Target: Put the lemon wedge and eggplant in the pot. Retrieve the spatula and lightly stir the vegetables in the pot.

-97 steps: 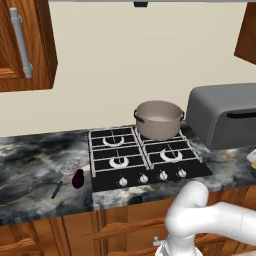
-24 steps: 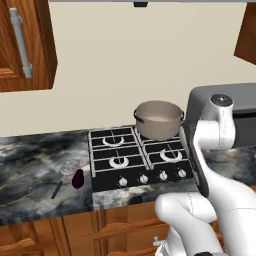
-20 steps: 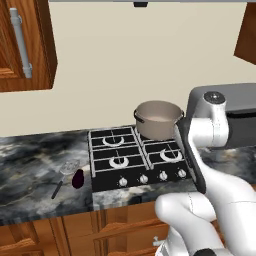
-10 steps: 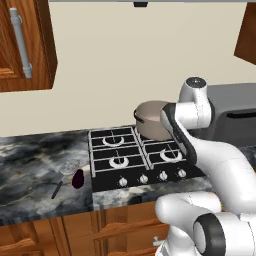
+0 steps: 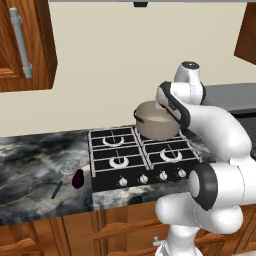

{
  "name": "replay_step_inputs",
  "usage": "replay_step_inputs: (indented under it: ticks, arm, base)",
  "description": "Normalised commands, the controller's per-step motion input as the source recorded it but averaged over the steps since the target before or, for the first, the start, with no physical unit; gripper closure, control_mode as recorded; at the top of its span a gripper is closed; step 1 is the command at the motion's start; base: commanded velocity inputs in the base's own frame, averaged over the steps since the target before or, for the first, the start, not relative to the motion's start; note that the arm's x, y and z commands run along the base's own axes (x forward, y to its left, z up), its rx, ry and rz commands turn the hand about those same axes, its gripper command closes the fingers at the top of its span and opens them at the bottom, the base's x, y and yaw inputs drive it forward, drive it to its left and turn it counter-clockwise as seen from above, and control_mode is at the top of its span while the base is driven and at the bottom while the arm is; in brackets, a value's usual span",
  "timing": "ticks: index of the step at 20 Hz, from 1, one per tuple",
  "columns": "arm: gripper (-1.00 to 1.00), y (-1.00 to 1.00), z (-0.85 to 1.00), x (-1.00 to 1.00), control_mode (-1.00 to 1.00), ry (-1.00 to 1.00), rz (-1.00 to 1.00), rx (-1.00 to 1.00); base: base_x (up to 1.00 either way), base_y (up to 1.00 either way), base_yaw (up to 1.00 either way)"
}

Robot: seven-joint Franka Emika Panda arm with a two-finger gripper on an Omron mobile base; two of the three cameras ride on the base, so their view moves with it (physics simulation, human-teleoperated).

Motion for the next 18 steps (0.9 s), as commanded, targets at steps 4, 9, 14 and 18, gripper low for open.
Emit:
replay_step_inputs:
  ticks: [4,9,14,18]
  arm:
    - [1.00,0.00,-0.11,0.44,-1.00,-0.07,0.12,0.01]
    - [1.00,0.00,-0.05,0.59,-1.00,-0.04,0.04,0.00]
    - [1.00,0.00,-0.04,0.53,-1.00,0.00,0.00,0.00]
    - [1.00,0.00,-0.20,0.10,-1.00,0.01,0.00,-0.02]
  base:
    - [0.00,0.00,0.00]
    - [0.00,0.00,0.00]
    - [0.00,0.00,0.00]
    - [0.00,0.00,0.00]
